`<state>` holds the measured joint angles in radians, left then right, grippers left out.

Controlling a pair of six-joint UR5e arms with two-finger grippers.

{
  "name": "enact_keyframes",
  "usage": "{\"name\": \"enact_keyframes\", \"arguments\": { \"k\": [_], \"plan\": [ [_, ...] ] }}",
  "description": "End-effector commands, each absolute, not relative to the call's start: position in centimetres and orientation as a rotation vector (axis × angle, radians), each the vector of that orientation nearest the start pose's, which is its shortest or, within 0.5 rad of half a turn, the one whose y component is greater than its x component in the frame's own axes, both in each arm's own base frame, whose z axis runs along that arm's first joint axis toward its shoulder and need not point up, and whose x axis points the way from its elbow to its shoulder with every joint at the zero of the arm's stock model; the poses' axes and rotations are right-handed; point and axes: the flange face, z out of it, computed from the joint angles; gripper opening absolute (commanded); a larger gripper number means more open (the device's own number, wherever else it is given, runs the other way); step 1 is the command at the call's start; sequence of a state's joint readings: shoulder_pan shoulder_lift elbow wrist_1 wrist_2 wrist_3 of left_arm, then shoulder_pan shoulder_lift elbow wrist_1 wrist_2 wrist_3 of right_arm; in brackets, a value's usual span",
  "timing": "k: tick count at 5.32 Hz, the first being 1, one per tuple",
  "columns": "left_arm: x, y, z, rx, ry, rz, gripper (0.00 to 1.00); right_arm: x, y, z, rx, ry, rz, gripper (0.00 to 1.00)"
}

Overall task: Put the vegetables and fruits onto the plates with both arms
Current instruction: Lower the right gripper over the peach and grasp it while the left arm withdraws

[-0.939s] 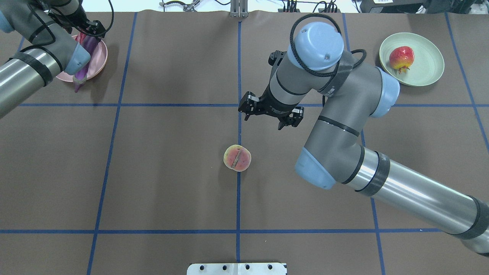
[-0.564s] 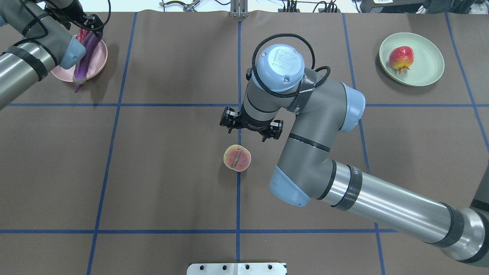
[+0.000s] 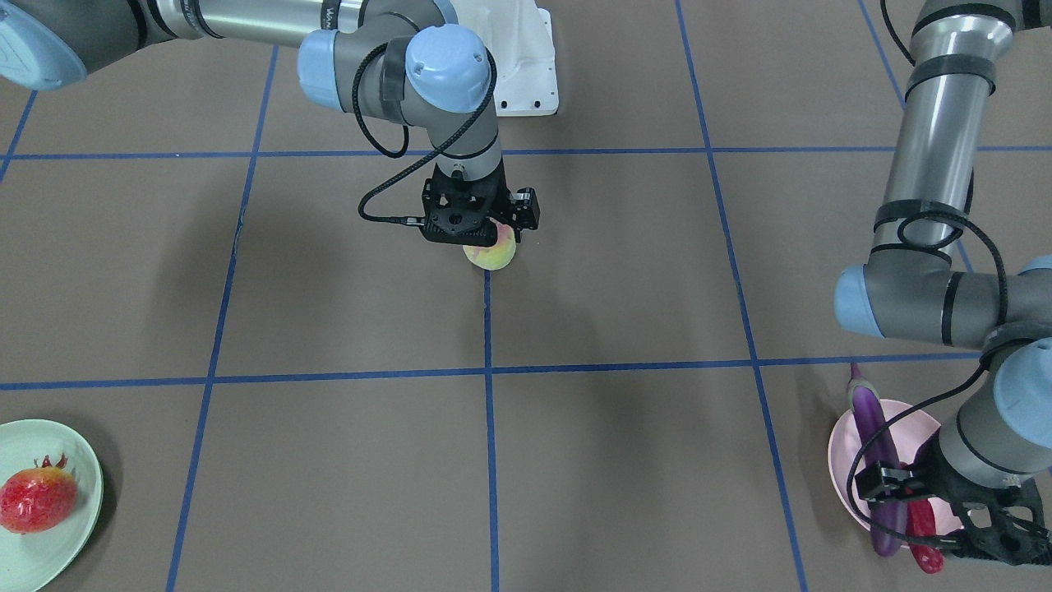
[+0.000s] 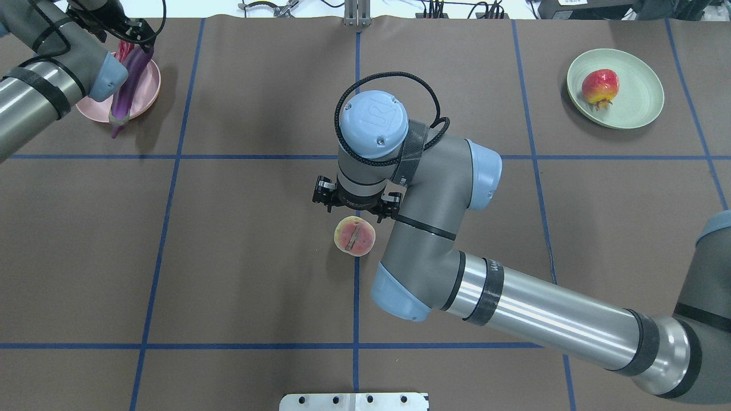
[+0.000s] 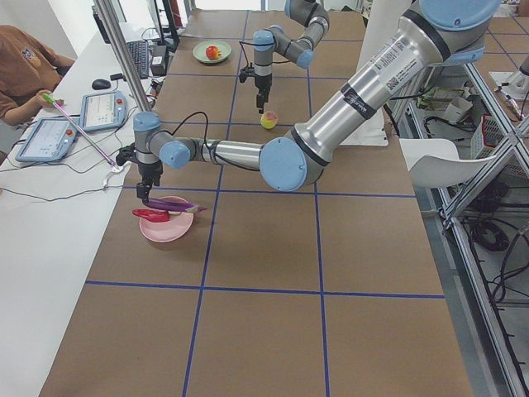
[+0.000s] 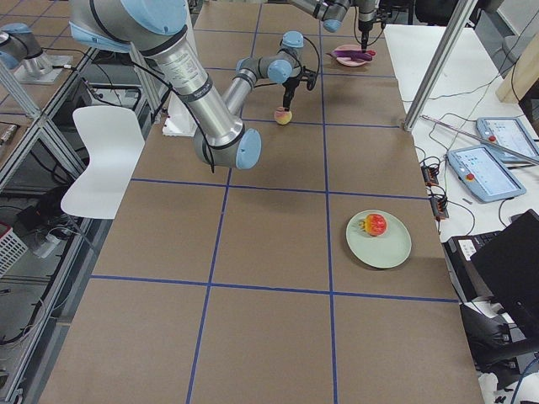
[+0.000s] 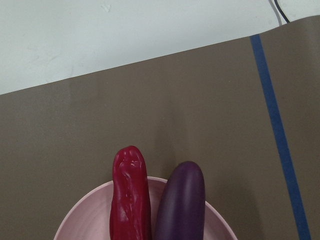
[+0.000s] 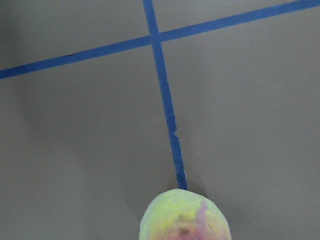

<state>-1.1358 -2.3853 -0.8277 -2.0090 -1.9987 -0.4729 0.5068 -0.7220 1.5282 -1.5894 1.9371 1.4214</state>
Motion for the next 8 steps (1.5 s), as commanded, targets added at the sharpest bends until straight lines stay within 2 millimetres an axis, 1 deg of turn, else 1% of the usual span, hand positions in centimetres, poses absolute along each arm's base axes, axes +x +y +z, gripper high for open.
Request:
{"name": "enact_keyframes", "arguments": {
  "k": [1, 3, 4, 5, 6, 7, 8],
  "plan": [
    [26.6, -79.3, 45.6, 0.265, 0.597, 0.063, 1.00, -60.1, -42.9, 16.1, -0.083, -0.830, 0.179, 1.00],
    [26.6, -79.3, 45.8, 0.263, 0.595, 0.059, 1.00, -61.4, -42.8, 17.5, -0.081, -0.793, 0.181, 1.00],
    [26.7, -79.2, 45.8, 0.263, 0.596, 0.061, 1.00, -61.5, -42.9, 17.7, -0.080, -0.789, 0.180, 1.00],
    [26.7, -79.2, 45.8, 0.263, 0.596, 0.061, 1.00, -62.1, -42.7, 18.2, -0.084, -0.777, 0.176, 1.00],
    [26.7, -79.2, 45.8, 0.263, 0.596, 0.061, 1.00, -62.1, -42.7, 18.2, -0.084, -0.779, 0.177, 1.00],
    [26.6, -79.3, 45.8, 0.263, 0.595, 0.059, 1.00, -62.8, -42.3, 18.6, -0.090, -0.775, 0.172, 1.00],
    [26.7, -79.2, 45.8, 0.263, 0.595, 0.062, 1.00, -62.9, -42.0, 18.5, -0.092, -0.776, 0.168, 1.00]
  ]
}}
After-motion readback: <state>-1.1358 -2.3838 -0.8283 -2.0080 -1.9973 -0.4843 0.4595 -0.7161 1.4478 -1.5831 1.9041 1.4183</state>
